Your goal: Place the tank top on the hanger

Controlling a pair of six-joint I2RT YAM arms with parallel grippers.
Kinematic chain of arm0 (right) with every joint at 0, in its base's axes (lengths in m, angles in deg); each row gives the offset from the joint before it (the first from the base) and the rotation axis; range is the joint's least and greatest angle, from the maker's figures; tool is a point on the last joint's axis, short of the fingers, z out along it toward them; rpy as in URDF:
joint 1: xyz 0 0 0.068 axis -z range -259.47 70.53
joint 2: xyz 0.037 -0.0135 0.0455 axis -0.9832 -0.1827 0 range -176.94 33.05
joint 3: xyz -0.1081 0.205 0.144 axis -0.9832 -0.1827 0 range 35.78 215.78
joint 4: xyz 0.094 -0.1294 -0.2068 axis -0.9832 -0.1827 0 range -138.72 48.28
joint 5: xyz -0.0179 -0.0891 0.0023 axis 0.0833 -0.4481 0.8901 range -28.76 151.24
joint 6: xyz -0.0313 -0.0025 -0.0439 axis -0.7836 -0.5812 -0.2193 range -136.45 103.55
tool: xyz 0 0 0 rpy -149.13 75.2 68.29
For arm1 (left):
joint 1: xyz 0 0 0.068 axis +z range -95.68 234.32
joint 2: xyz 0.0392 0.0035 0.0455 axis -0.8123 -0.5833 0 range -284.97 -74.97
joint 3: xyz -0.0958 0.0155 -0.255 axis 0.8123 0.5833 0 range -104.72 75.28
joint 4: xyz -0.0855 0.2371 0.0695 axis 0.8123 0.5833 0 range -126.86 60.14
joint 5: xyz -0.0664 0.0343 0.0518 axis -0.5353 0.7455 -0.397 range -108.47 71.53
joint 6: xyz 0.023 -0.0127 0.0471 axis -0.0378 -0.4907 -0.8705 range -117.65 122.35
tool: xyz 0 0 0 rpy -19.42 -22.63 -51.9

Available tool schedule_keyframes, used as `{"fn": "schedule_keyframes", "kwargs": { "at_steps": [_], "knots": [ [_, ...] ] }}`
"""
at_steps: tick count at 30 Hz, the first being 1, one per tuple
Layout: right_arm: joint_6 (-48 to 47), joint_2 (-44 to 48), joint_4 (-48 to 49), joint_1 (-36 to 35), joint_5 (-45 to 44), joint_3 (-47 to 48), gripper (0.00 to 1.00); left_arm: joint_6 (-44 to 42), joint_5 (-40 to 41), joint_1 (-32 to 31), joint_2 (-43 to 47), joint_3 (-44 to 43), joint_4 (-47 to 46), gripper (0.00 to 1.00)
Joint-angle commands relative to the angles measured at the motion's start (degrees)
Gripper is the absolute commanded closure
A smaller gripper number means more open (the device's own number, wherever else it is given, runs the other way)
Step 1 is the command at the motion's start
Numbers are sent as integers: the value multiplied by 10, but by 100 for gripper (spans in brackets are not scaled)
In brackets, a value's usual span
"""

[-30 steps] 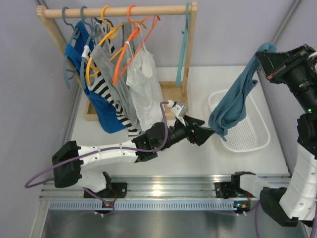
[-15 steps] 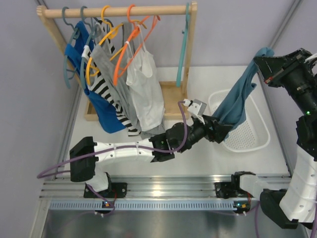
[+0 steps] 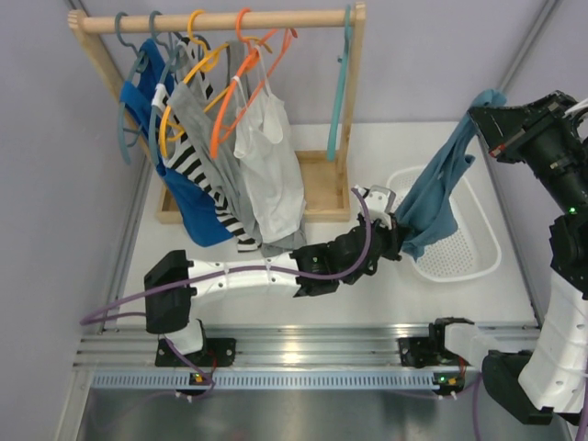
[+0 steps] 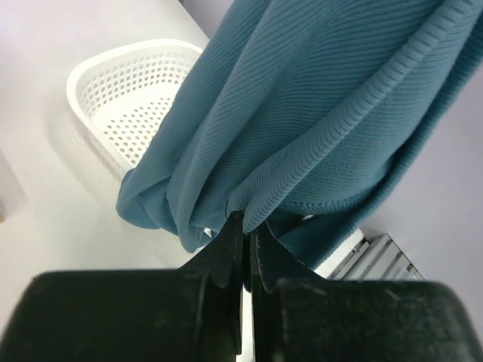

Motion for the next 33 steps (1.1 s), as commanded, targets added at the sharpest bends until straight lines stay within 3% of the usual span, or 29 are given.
{"fn": "schedule_keyframes", "kwargs": {
  "at_steps": [1,13,25,29,33],
  "knots": [
    [-6,11,17,-4,14,3,100,-24,25,-5,32,-20,6,100],
    [-74,23,50,-4,-16,-12,100,-155,18,-11,201,-110,153,100],
    [-87,34,129,-4,21,-26,100,-282,54,-11,259,-286,267,100],
    [-73,37,138,-4,32,-41,100,-285,57,-11,263,-305,297,100],
    [-60,76,160,-4,41,-136,100,-260,75,-11,290,-257,308,100]
  ]
}}
